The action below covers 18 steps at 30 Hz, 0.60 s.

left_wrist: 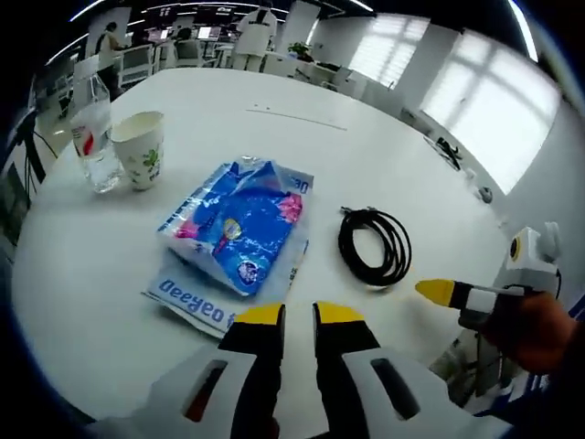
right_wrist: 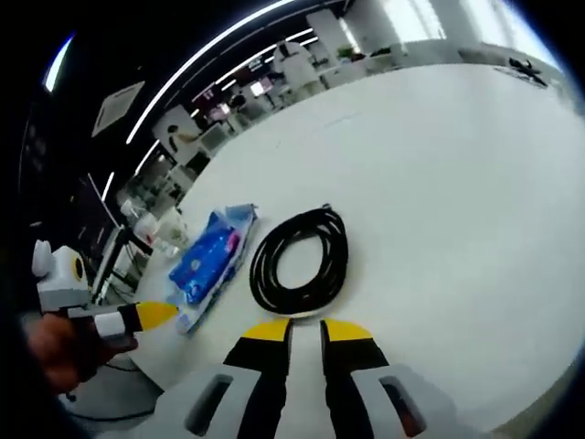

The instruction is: Arrange the tabletop items into an orderly group along one side of the table until the central work area is clear of visible clutter.

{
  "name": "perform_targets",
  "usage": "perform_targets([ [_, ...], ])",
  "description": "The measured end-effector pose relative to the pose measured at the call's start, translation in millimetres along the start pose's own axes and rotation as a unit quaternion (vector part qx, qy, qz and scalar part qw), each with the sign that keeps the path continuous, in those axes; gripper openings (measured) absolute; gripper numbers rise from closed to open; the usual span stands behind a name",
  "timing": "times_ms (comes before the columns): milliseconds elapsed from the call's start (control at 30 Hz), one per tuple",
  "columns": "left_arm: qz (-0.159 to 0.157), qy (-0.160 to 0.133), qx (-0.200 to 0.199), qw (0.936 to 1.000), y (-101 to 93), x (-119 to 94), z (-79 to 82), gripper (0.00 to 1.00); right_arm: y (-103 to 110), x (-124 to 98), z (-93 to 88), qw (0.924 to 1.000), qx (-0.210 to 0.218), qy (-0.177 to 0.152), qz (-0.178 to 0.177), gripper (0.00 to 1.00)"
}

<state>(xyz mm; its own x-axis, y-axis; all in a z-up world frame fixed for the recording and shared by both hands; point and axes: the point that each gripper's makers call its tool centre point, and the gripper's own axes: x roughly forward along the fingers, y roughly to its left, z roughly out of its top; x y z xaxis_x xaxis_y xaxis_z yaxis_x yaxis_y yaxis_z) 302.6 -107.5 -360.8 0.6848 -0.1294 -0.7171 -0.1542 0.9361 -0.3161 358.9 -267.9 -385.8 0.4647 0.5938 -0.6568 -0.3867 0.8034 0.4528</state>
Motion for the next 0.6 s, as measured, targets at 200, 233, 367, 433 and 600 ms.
perform_targets([
  [200,0.03,-0.017,-0.027,0.9991,29.7,-8,4.7,0.1,1,0,-2.6,1.0,0.002,0.002,0.006,0.11],
  [233,0.028,-0.018,-0.031,0.999,32.0,-8,6.1,0.09,2,0,-2.8,1.0,0.002,0.003,0.007,0.11],
  [367,0.042,-0.016,-0.042,0.9981,45.6,-8,6.1,0.1,8,-4,-4.5,0.9999,-0.002,-0.001,0.017,0.1],
  [433,0.044,-0.021,-0.061,0.997,49.3,-8,5.3,0.11,9,-7,-6.8,0.9999,-0.002,-0.002,0.016,0.1],
  [600,0.043,-0.037,-0.086,0.9947,56.6,-7,14.7,0.13,5,-17,-13.3,0.9999,0.004,-0.003,0.009,0.1],
])
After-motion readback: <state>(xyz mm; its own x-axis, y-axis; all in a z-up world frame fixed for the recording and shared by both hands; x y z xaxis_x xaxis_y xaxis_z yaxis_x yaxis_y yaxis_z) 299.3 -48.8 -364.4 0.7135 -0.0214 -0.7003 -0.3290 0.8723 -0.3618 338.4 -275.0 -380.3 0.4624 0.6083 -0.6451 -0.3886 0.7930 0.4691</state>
